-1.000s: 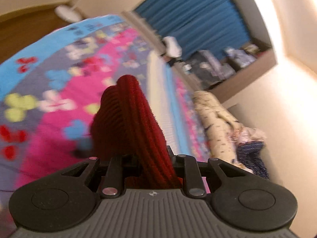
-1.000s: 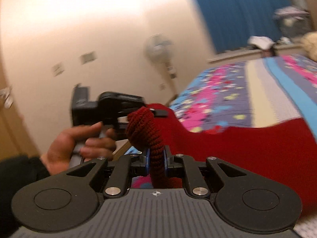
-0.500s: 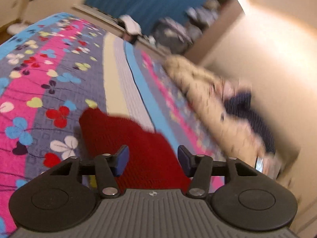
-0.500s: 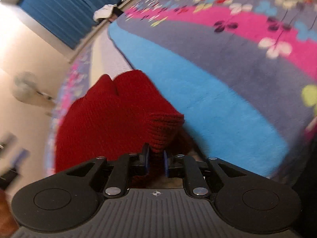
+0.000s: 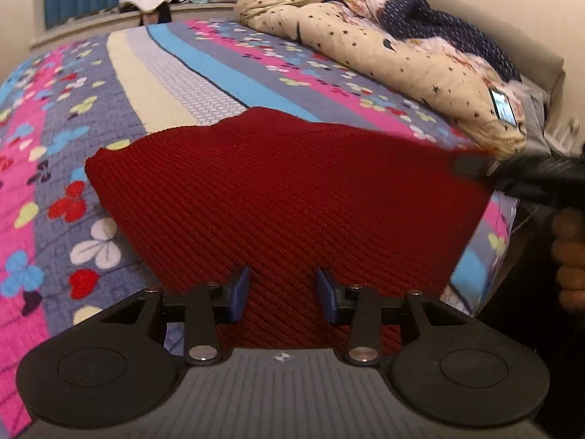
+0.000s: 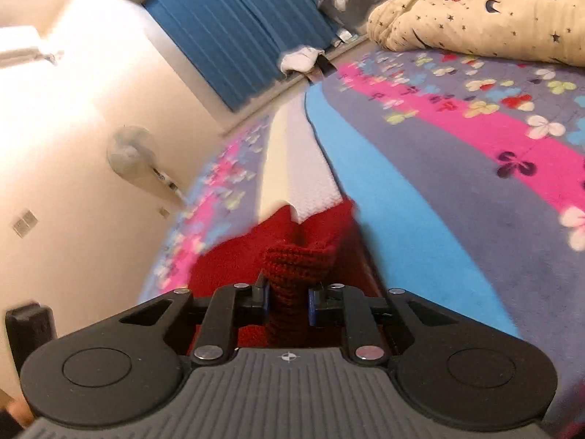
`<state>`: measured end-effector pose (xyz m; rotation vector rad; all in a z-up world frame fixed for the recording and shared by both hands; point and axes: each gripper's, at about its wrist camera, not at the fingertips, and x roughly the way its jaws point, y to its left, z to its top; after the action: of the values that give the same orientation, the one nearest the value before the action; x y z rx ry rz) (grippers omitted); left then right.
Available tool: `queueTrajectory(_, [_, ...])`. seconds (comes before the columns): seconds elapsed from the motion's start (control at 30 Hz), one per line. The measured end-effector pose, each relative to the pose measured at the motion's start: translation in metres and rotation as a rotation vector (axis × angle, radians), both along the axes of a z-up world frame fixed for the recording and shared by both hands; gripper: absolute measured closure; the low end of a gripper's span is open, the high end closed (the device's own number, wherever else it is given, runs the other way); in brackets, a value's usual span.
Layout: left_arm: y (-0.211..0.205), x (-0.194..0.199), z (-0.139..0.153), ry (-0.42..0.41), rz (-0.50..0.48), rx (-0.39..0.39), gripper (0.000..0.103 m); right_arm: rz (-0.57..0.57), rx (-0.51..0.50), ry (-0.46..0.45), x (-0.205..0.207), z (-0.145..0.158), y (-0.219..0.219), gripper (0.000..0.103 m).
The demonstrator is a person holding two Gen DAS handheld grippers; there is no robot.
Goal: Fold small clothes
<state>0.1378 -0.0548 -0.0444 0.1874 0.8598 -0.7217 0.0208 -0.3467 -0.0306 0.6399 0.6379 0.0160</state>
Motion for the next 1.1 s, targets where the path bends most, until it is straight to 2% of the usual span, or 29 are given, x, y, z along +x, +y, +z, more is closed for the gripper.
queueTrajectory(0.07, [0.000, 0.000, -0.002, 0.008, -0.016, 0.000, 0.058, -0.016, -0.010, 0.244, 0.015, -0.038, -0.007, 0.083])
queueTrajectory(0.1, [0.000, 0.000, -0.002, 0.010, -0.021, 0.001, 0.058, -0.021, 0.030, 0.322, 0.018, -0.054, -0.011, 0.081])
queueTrajectory(0.13, [0.001, -0.002, 0.000, 0.001, -0.019, 0.003, 0.058, -0.051, 0.077, 0.327, 0.015, -0.058, -0.015, 0.080])
queueTrajectory(0.2, [0.007, -0.005, 0.009, -0.002, -0.010, -0.019, 0.058, -0.038, 0.033, 0.284, 0.014, -0.043, -0.011, 0.076])
queueTrajectory(0.23, [0.010, -0.009, 0.015, -0.004, -0.013, -0.036, 0.058, -0.029, -0.016, 0.256, 0.013, -0.032, -0.009, 0.067])
queueTrajectory(0.27, [0.012, -0.014, 0.020, -0.013, -0.033, -0.057, 0.058, -0.032, -0.052, 0.242, 0.013, -0.025, -0.008, 0.054])
queueTrajectory(0.3, [0.011, -0.018, 0.025, -0.009, -0.066, -0.068, 0.058, -0.042, -0.085, 0.228, 0.011, -0.017, -0.008, 0.051])
queueTrajectory(0.33, [0.007, -0.021, 0.018, 0.019, -0.109, -0.044, 0.058, -0.055, -0.126, 0.205, 0.010, -0.007, -0.009, 0.050])
queueTrajectory(0.37, [-0.001, -0.025, 0.011, 0.043, -0.139, 0.013, 0.059, -0.054, -0.159, 0.184, 0.010, 0.002, -0.011, 0.050])
queueTrajectory(0.4, [-0.012, -0.032, -0.004, 0.030, -0.185, 0.123, 0.059, -0.048, -0.190, 0.158, 0.013, 0.011, -0.014, 0.050])
queueTrajectory(0.43, [-0.020, -0.039, -0.011, -0.005, -0.222, 0.189, 0.058, -0.037, -0.219, 0.126, 0.014, 0.022, -0.018, 0.050])
queueTrajectory(0.47, [-0.023, -0.045, -0.013, -0.036, -0.245, 0.218, 0.058, -0.021, -0.240, 0.096, 0.020, 0.032, -0.022, 0.050])
queueTrajectory(0.53, [-0.017, -0.038, -0.003, -0.007, -0.199, 0.162, 0.058, 0.036, -0.278, 0.040, 0.035, 0.046, -0.036, 0.050])
queueTrajectory(0.6, [-0.006, -0.030, 0.013, 0.004, -0.144, 0.108, 0.058, 0.127, -0.283, 0.013, 0.050, 0.062, -0.038, 0.043])
queueTrajectory(0.67, [0.002, -0.027, 0.034, -0.050, -0.094, 0.083, 0.058, 0.243, -0.274, -0.003, 0.067, 0.071, -0.039, 0.036])
queueTrajectory(0.73, [0.006, -0.021, 0.050, -0.093, -0.049, 0.066, 0.058, 0.333, -0.302, -0.007, 0.087, 0.068, -0.034, 0.035])
queueTrajectory(0.83, [0.000, -0.008, 0.053, -0.136, -0.002, 0.063, 0.059, 0.418, -0.292, 0.043, 0.119, 0.043, -0.021, 0.034])
queueTrajectory(0.87, [-0.003, -0.007, 0.050, -0.146, 0.002, 0.068, 0.063, 0.442, -0.261, 0.071, 0.128, 0.030, -0.016, 0.034])
queueTrajectory(0.9, [-0.006, -0.003, 0.043, -0.147, -0.002, 0.074, 0.072, 0.463, -0.228, 0.104, 0.138, 0.015, -0.014, 0.034])
queueTrajectory(0.93, [-0.008, 0.000, 0.035, -0.131, -0.006, 0.079, 0.074, 0.479, -0.201, 0.143, 0.145, -0.003, -0.012, 0.036])
queueTrajectory(1.0, [-0.010, 0.004, 0.010, -0.073, -0.018, 0.113, 0.074, 0.519, -0.197, 0.213, 0.152, -0.030, -0.006, 0.055])
queueTrajectory(1.03, [-0.010, 0.002, 0.000, -0.081, -0.034, 0.125, 0.074, 0.542, -0.213, 0.228, 0.155, -0.035, -0.002, 0.059])
queueTrajectory(1.1, [-0.012, -0.002, 0.001, -0.125, -0.070, 0.150, 0.074, 0.567, -0.199, 0.217, 0.154, -0.036, 0.001, 0.072])
